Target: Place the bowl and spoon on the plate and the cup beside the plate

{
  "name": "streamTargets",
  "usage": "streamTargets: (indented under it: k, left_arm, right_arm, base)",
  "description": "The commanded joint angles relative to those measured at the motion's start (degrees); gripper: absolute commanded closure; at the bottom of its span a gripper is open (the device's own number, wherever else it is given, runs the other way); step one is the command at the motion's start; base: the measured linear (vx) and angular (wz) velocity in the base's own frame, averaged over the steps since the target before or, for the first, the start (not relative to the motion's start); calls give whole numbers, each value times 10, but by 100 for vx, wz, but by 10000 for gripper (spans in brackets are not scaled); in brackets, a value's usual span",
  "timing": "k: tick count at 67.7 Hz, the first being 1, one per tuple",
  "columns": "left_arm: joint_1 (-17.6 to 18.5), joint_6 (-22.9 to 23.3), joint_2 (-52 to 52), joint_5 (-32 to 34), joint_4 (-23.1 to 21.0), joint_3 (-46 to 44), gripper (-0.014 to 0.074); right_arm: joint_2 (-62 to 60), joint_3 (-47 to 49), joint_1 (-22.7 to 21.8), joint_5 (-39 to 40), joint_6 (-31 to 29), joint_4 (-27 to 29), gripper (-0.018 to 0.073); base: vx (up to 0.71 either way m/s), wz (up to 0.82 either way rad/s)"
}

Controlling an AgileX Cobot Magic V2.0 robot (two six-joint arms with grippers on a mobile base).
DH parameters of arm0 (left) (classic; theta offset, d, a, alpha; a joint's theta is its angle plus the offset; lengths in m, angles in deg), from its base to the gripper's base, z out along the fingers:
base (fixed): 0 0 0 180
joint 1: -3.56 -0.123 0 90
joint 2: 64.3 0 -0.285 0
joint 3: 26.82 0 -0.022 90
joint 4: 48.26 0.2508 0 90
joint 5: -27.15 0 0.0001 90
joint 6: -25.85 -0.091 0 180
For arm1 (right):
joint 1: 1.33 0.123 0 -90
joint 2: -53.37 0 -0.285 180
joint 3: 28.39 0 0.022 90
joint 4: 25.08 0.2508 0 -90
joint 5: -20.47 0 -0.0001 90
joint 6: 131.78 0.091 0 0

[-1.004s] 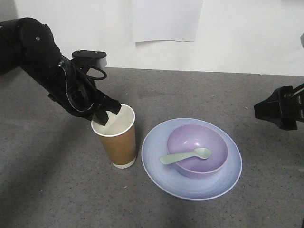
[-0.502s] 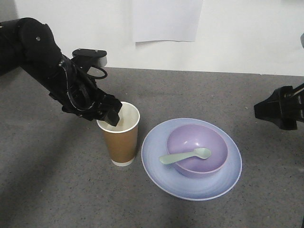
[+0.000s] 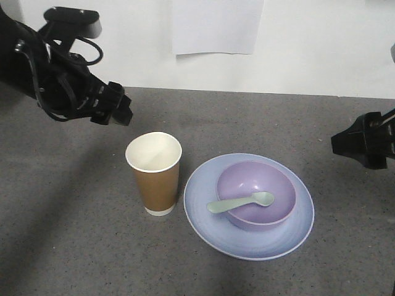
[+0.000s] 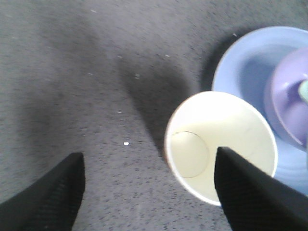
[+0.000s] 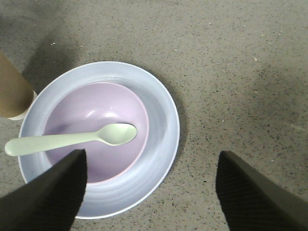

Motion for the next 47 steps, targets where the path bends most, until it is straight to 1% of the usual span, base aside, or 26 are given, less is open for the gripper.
streamTargets:
  k: [1, 7, 15, 23, 30, 37, 47]
  left_arm:
    - [4, 37, -46, 32, 40, -15, 63]
    - [4, 58, -71, 36, 64, -15, 76]
    - [4, 64, -106, 58, 68, 3, 97]
    - [4, 70, -149, 82, 72, 57, 118]
    - [4, 82, -189, 116, 72, 119, 130]
    - [4, 105, -231, 156, 99, 175, 130]
    - [4, 155, -300, 193, 159, 247, 130]
  right_arm:
    - [-11, 13, -4, 20, 0, -15, 14]
    - [-17, 13, -4, 16, 17, -36, 14]
    - [-33, 13, -4, 19, 36, -62, 14]
    - [-60, 5, -4, 23, 62, -100, 14]
    - [-89, -27, -4, 36, 91, -134, 14]
    - [-129, -73, -4, 46, 104, -153, 14]
    - [-194, -134, -4, 67, 119, -165, 14]
  base:
    - [0, 0]
    - [0, 0]
    - [0, 0]
    - [0, 0]
    - [0, 0]
    - [0, 0]
    - [0, 0]
